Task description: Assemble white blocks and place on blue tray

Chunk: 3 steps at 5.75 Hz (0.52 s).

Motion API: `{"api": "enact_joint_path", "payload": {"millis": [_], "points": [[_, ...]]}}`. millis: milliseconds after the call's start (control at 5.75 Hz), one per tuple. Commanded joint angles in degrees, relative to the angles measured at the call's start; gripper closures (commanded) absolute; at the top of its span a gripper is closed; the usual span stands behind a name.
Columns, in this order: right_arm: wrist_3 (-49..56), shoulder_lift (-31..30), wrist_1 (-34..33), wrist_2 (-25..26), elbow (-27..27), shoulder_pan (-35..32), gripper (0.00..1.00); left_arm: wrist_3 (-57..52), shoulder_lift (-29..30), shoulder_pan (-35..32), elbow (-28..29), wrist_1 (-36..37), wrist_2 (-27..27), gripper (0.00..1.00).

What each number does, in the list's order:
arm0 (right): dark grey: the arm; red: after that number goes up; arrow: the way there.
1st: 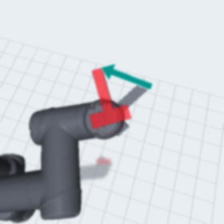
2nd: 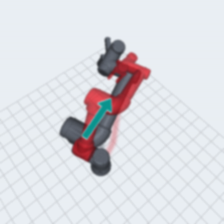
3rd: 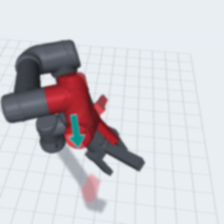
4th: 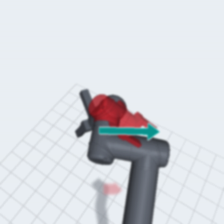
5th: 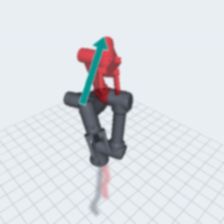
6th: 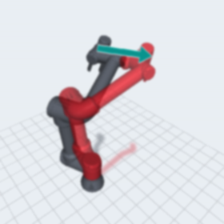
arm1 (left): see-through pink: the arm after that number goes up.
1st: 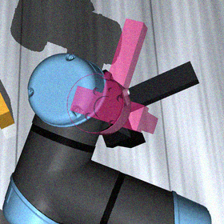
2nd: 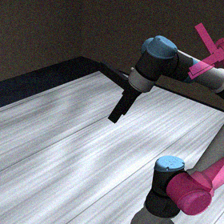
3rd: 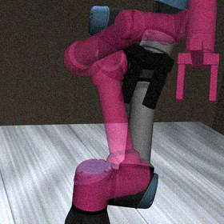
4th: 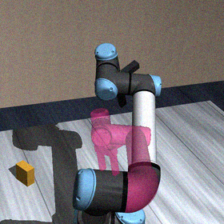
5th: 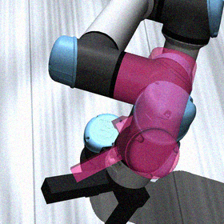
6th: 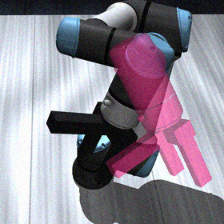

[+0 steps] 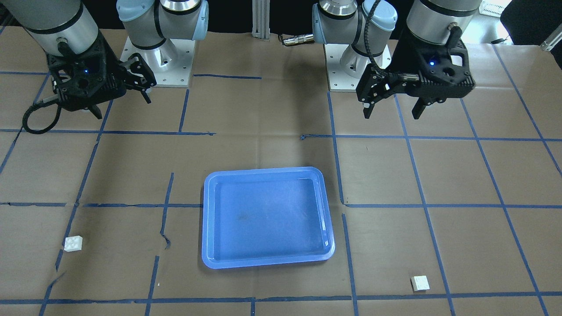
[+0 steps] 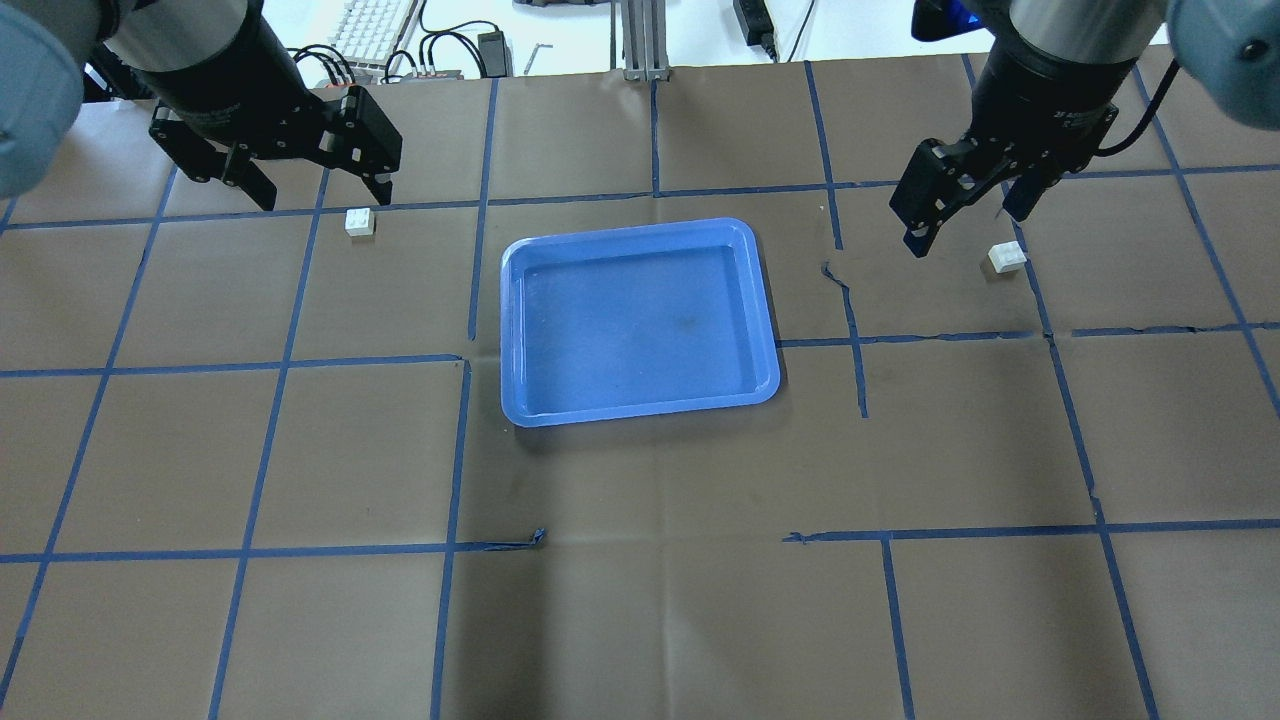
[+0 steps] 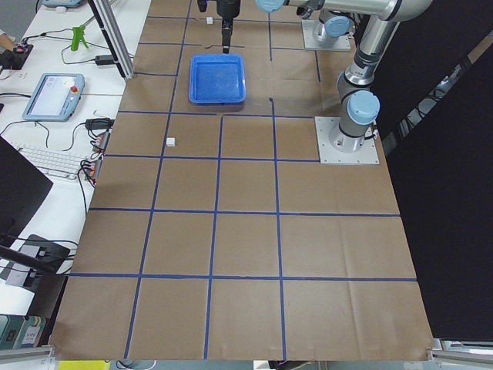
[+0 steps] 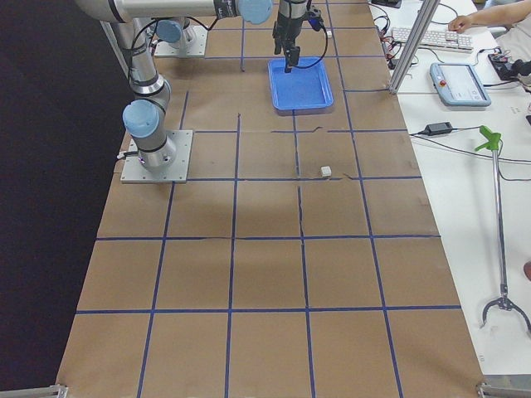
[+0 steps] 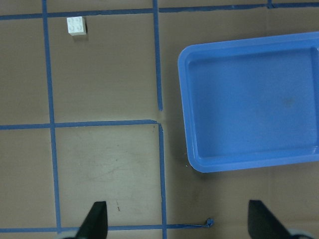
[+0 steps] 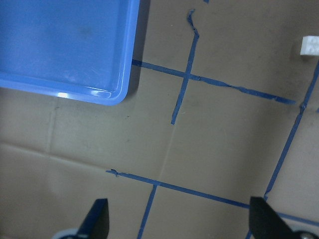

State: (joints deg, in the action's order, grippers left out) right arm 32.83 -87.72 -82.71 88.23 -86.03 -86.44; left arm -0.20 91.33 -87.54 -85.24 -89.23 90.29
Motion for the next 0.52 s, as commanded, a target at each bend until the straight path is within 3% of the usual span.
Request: {"api": "enact_joint_path", "payload": {"millis": [0, 174, 348], "points": [[33.1, 2.9, -2.5, -0.7, 0.1, 7.7, 0.00, 0.0, 5.4, 9.3, 0.1, 2.0, 0.2, 0.01], [48.1, 5.3, -6.2, -0.7, 0.2, 11.3, 0.00, -3.9, 11.7, 10.9, 1.9, 6.7, 0.1, 0.01], [67.0, 7.8, -8.4, -4.9, 0.6, 14.7, 0.01, -11.9, 18.5, 11.0, 3.3, 14.4, 0.1, 0.01]]}}
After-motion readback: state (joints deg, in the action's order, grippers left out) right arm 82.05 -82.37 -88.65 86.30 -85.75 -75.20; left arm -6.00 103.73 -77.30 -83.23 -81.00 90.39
